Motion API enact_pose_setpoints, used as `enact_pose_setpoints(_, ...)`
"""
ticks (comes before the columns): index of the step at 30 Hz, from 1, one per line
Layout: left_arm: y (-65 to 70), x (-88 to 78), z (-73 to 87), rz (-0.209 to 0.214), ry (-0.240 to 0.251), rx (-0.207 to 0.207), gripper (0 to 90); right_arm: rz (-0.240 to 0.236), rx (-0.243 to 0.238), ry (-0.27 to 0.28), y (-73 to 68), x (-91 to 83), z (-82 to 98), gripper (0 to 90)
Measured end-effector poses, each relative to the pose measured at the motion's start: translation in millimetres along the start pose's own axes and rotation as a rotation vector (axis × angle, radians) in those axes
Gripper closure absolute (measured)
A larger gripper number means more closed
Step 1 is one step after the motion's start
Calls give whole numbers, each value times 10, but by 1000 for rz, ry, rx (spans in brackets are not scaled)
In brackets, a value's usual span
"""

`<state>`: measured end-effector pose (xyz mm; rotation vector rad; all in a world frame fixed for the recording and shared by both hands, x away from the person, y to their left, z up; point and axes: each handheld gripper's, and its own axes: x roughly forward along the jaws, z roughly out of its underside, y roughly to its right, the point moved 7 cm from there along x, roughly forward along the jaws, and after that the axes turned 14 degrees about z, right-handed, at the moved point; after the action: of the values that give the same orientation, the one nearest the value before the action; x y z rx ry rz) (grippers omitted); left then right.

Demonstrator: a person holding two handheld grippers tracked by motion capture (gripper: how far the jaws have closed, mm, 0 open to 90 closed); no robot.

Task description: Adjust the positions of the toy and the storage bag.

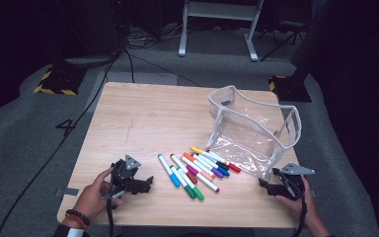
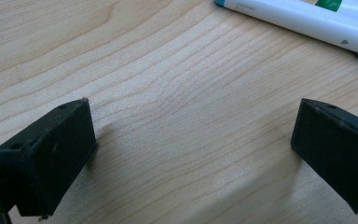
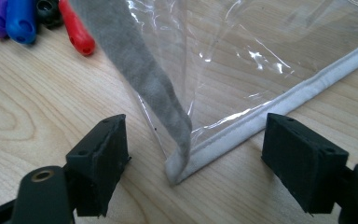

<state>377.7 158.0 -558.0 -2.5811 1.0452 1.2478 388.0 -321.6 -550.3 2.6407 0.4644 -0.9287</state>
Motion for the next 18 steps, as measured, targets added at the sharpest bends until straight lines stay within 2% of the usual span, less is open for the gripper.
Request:
enact_pose_setpoints(4,9,3,-1,-11,7,-13,2,0,0,0,0,0,0,224)
enact_pose_setpoints(7,7,25,-25,24,-6,29,3,-2,-3,1,0,-1,0,223)
enact_pose_setpoints(10,13,11,-9,28,-12,39,3,-4,-3,-2,2,-6,5,223)
enact_pose_setpoints(14,94,-5,34,54,-20,68,3,-7,-9,3,0,-17,11,234)
enact_pose_setpoints(15,130,0,40,65,-25,80,2,-5,-10,4,3,-17,12,228)
enact_pose_setpoints(16,218,19,46,97,-32,116,1,-2,-1,-2,14,-10,11,223)
enact_pose_setpoints(18,257,28,46,106,-39,128,0,-2,-2,-1,18,-7,8,223)
